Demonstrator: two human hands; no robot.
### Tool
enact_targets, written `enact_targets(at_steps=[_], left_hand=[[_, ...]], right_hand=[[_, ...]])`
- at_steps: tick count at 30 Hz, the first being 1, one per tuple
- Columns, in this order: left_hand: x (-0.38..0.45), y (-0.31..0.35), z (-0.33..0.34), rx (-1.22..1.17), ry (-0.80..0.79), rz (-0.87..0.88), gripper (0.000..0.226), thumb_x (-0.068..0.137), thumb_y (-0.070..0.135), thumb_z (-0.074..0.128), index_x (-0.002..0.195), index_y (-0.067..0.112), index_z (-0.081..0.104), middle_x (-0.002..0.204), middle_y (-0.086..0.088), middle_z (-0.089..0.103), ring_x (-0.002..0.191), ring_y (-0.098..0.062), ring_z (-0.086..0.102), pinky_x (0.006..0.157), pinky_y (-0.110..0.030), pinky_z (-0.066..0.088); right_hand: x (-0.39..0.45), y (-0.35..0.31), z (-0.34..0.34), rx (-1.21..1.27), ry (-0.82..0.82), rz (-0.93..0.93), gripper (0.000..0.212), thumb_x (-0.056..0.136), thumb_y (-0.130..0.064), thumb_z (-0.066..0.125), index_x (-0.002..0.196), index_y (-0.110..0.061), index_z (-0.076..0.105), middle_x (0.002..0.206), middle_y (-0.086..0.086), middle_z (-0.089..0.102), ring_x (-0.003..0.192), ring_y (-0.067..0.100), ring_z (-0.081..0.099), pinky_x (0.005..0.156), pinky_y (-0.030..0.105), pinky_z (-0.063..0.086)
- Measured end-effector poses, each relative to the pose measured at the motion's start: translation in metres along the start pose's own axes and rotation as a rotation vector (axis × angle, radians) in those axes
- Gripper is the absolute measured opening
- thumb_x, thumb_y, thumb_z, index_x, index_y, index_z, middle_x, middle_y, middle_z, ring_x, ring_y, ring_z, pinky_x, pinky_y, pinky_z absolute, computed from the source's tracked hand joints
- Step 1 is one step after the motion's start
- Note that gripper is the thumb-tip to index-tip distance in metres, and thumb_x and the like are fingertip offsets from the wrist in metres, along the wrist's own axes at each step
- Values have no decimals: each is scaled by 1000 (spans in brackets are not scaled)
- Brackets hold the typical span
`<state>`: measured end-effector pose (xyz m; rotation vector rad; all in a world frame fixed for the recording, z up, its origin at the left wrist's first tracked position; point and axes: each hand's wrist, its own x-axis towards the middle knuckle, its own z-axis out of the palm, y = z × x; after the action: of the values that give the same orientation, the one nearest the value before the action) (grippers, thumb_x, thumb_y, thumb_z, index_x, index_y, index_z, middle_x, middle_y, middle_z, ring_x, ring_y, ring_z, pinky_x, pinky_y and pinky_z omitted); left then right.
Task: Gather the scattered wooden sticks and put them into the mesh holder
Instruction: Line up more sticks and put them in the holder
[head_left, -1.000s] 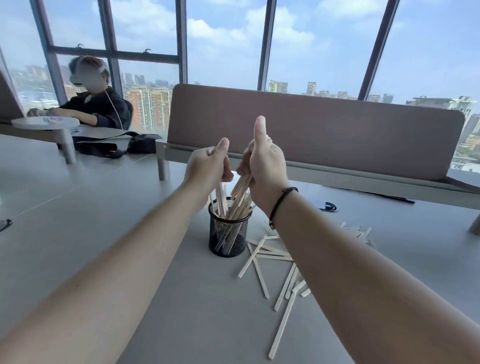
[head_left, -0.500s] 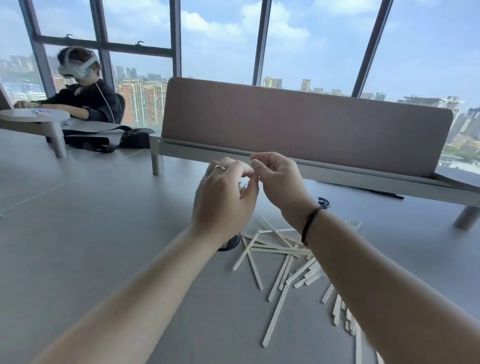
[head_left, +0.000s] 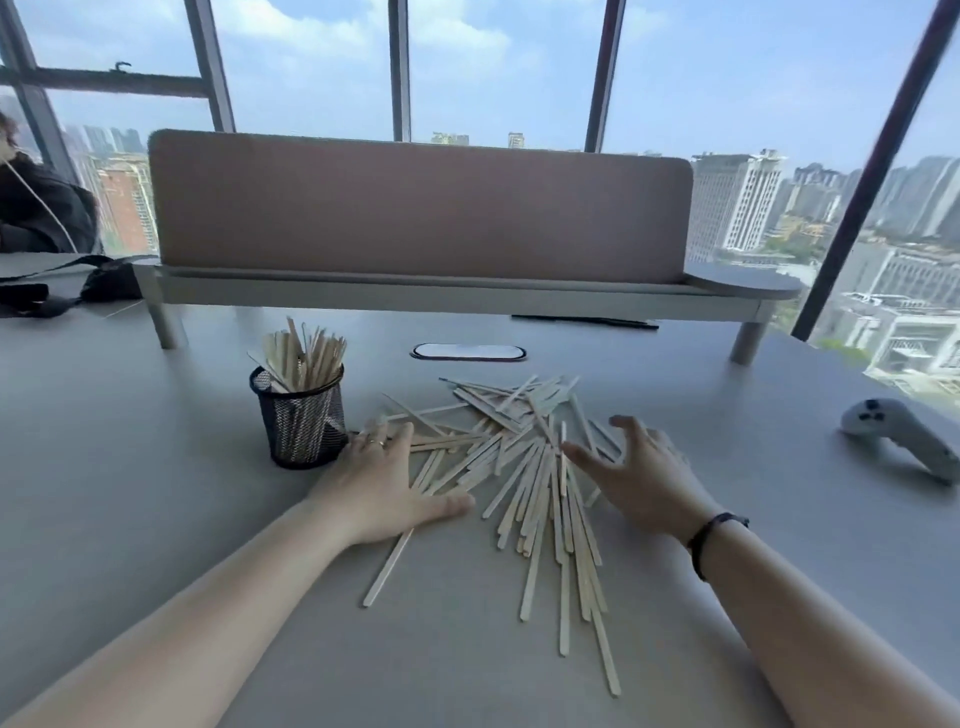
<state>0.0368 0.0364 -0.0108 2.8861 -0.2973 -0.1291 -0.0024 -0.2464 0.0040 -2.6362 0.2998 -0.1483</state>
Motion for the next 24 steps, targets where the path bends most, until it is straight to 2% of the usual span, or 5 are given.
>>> enact_targets(at_steps=[3, 6, 12, 19, 24], left_hand=[[3, 16, 8, -34, 65, 47, 108, 78, 86, 45, 160, 20, 19, 166, -4, 26, 150, -24, 29, 118, -41, 32], [7, 34, 13, -124, 104, 101, 72, 90, 64, 54, 151, 28, 38, 140, 2, 56, 124, -21, 55, 100, -38, 48], [6, 72, 14, -103, 176, 157, 49, 96, 38, 61, 140, 18, 55, 148, -3, 53, 133, -22, 51, 104, -30, 41], [-1, 88, 12, 282, 133, -56, 78, 97, 65, 37, 137, -1, 46, 139, -18, 56, 135, -36, 43, 101, -42, 42], [3, 90, 4, 344, 181, -19, 33, 101, 29, 48, 122, 8, 63, 126, -14, 65, 119, -33, 57, 88, -39, 49]], right_hand=[[3, 4, 5, 50, -58, 8, 99, 77, -83, 48, 150, -19, 31, 151, 11, 42, 140, 30, 35, 114, 44, 30], [5, -3, 10, 141, -57, -10, 98, 79, -78, 52, 152, -18, 27, 154, 9, 39, 143, 28, 32, 115, 43, 28], [-4, -15, 18, 138, -86, -93, 99, 82, -71, 59, 154, -15, 21, 159, 6, 31, 146, 26, 28, 118, 42, 24], [-9, -16, 18, 101, -85, -122, 99, 83, -66, 61, 155, -16, 17, 159, 8, 30, 146, 25, 25, 119, 39, 22], [-9, -17, 19, 83, -87, -126, 98, 84, -66, 60, 155, -17, 16, 159, 8, 29, 147, 25, 24, 120, 39, 20]])
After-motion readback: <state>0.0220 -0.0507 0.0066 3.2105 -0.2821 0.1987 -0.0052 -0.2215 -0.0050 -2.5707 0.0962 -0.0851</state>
